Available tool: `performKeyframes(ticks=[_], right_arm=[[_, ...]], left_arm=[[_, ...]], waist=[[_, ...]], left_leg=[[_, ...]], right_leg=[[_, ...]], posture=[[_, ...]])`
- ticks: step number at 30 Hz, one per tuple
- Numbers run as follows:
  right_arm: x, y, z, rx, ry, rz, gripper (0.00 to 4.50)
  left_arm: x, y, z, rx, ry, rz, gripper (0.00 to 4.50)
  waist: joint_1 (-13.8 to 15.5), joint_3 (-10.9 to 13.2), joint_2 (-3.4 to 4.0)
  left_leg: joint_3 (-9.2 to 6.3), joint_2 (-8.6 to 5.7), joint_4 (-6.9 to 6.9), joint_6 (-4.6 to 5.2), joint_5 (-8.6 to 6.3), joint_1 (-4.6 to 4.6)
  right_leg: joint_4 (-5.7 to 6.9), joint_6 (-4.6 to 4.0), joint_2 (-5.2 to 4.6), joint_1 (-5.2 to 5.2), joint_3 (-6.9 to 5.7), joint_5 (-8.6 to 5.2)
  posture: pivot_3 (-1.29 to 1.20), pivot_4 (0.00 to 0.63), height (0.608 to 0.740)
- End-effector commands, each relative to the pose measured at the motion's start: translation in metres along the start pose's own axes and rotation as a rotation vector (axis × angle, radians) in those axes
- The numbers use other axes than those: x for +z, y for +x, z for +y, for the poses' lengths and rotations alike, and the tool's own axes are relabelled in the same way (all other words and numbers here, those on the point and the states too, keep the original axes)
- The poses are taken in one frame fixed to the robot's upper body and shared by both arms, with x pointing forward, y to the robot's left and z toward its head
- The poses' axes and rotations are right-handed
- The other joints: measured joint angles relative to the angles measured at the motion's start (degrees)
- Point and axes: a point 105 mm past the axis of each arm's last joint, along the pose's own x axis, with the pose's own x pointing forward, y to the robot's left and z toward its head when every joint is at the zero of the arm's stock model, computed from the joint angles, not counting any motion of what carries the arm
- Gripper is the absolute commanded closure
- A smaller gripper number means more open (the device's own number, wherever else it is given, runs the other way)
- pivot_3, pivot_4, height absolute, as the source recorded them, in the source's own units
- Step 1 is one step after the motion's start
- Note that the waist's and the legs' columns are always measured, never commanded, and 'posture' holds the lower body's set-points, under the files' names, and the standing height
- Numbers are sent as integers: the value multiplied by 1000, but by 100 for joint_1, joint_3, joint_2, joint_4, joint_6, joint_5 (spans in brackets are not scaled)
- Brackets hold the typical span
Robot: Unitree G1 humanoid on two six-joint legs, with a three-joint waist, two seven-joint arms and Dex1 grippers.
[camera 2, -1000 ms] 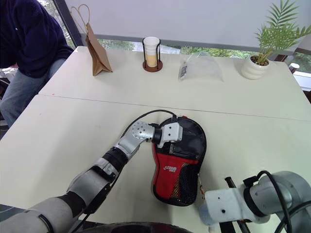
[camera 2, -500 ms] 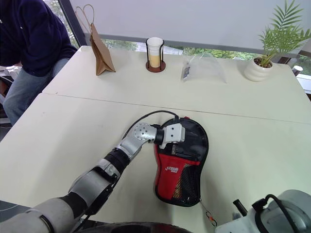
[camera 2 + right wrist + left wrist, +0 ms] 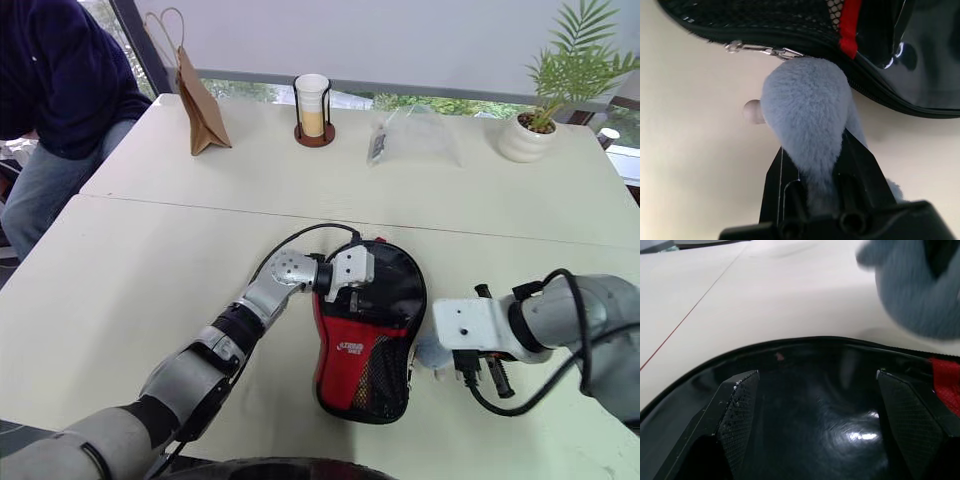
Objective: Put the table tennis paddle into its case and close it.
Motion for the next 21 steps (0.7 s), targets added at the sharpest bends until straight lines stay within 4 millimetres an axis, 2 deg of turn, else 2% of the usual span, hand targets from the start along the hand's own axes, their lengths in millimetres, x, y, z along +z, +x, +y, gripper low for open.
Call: performKeyframes(ticks=[1, 3, 7, 13, 19, 21], right_arm=[[-4, 2, -14, -46, -2, 9, 2642], [-9, -1, -21, -64, -1, 25, 1599], [-25, -18, -32, -100, 2, 72, 1599], [-34, -59, -54, -212, 70, 43, 1599], [-42, -94, -75, -341, 144, -19, 1599], [-39, -105, -84, -388, 179, -82, 1599]], left_arm=[[-1, -15, 5, 24, -45, -9, 580], [6, -24, 12, 48, -57, -33, 580], [22, -44, 26, 93, -90, -75, 580], [53, -93, 46, 174, -112, -130, 580], [69, -147, 42, 210, -103, -85, 580], [78, -165, 37, 218, -104, -73, 580]], waist=[[-36, 10, 4], [-60, 28, 24], [-60, 55, 45], [-59, 75, 54], [-148, 79, 59], [-174, 87, 61]], left_leg=[[1, 0, 0, 0, 0, 1], [0, 0, -2, -1, 1, 0], [1, 0, -4, -10, 6, -11], [2, -1, 4, -43, 25, -37], [2, -2, 3, -67, 40, -78], [4, -3, 8, -67, 41, -85]], right_leg=[[1, 0, 0, -1, 0, 0], [3, 10, 0, -5, 0, 6], [11, 19, 1, -20, 0, 10], [21, 20, 1, -45, 0, 12], [40, 21, 4, -96, 0, 13], [47, 22, 4, -105, 2, 13]], posture=[[0, 150, 740], [0, 150, 740], [0, 150, 740], [0, 150, 740], [0, 150, 740], [0, 150, 740]])
